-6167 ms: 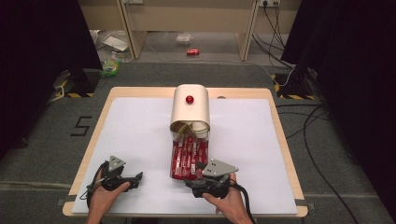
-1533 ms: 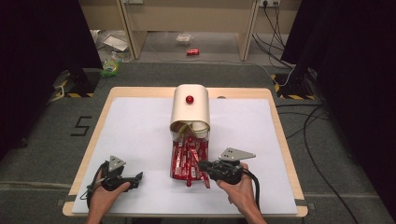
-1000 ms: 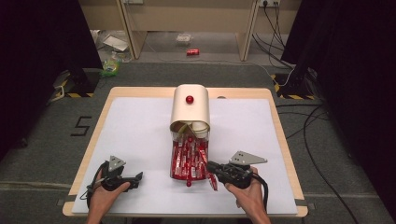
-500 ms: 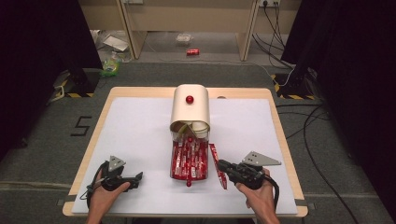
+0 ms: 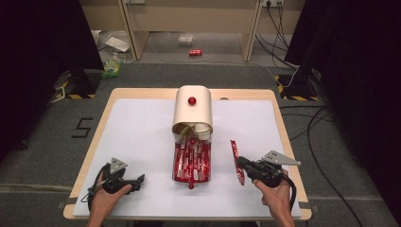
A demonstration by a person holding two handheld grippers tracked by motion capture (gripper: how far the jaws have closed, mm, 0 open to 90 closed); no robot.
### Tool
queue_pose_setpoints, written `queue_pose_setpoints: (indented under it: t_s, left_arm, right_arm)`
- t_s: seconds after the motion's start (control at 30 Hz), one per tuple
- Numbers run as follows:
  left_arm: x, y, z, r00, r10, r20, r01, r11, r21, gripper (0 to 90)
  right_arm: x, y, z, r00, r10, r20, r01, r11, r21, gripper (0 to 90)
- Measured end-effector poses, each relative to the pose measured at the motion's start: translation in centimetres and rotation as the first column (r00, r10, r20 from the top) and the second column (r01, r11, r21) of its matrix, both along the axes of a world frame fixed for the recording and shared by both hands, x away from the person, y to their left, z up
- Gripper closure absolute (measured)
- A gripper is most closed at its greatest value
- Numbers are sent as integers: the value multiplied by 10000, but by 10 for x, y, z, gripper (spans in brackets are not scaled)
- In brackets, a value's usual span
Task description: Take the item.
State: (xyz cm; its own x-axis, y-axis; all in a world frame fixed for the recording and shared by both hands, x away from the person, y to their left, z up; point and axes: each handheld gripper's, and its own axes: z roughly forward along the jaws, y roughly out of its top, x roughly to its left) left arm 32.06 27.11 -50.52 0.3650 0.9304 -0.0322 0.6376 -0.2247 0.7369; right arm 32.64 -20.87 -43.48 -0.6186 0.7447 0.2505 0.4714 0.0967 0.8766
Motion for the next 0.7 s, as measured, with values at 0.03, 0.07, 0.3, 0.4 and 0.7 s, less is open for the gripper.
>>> queue_pose_setpoints:
  t_s: [0.03,0.07,0.3,0.4,0.7]
  left_arm:
    - [0,0,0,10000,1,2,-1,10000,-4,55]
    - [0,0,0,10000,6,0,-6,10000,-1,55]
    - [0,0,0,10000,-2,1,2,10000,0,55]
    - [0,0,0,10000,-2,2,2,10000,3,55]
    - [0,0,0,10000,-3,-1,3,10000,7,55]
  right_arm:
    - [2,-3,-2,9999,-94,-45,93,10000,-29,840]
    - [3,-6,-4,9997,-198,-123,198,9998,-23,840]
    - [11,-26,-16,9958,-857,-324,852,9962,-171,840]
    - [14,-32,-19,9934,-1080,-391,1072,9940,-228,840]
    - [25,-47,-32,9841,-1687,-562,1655,9845,-580,839]
